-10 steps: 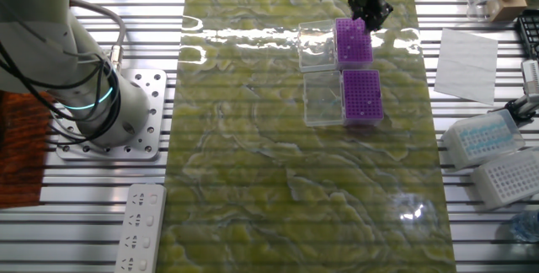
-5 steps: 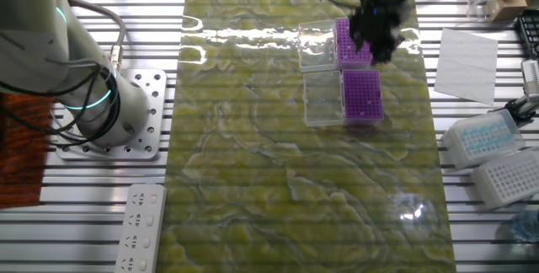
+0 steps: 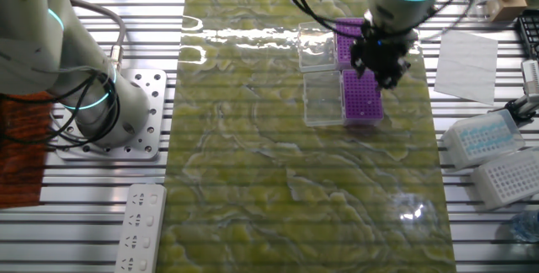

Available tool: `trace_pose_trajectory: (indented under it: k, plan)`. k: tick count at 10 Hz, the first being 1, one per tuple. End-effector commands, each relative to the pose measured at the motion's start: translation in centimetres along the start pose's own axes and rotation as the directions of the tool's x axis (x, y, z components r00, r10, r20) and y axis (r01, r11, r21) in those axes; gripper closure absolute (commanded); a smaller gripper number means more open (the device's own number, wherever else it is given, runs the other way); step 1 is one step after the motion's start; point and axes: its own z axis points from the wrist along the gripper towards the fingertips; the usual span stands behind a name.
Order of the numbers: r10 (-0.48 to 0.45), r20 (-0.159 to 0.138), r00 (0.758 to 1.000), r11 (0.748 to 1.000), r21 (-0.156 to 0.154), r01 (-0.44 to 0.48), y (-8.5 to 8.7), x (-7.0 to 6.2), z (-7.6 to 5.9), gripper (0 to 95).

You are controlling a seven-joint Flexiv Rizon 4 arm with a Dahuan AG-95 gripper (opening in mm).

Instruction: Transfer all small pipette tips from one holder to another

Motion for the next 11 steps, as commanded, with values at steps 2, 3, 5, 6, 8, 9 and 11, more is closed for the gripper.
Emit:
trace_pose_trajectory:
  k: [2, 3, 5, 6, 8, 9, 11]
  plan:
    - [-0.021, 0.005, 1.000, 1.000, 0.000, 0.021, -0.95, 0.80, 0.88, 76.0]
    - [-0.021, 0.005, 1.000, 1.000, 0.000, 0.021, -0.95, 0.80, 0.88, 76.0]
    - [-0.025, 0.003, 1.000, 1.000, 0.000, 0.025, -0.97, 0.93, 1.24, 76.0]
    - [-0.037, 0.001, 0.999, 0.999, 0.001, 0.037, -0.94, 1.11, 1.48, 76.0]
    - [-0.044, 0.006, 0.999, 0.999, -0.001, 0.044, -0.88, 1.18, 1.52, 76.0]
    - [-0.043, 0.008, 0.999, 0.999, -0.003, 0.043, -0.88, 1.18, 1.52, 76.0]
    - [-0.057, 0.009, 0.998, 0.998, -0.003, 0.057, -0.91, 1.10, 1.09, 76.0]
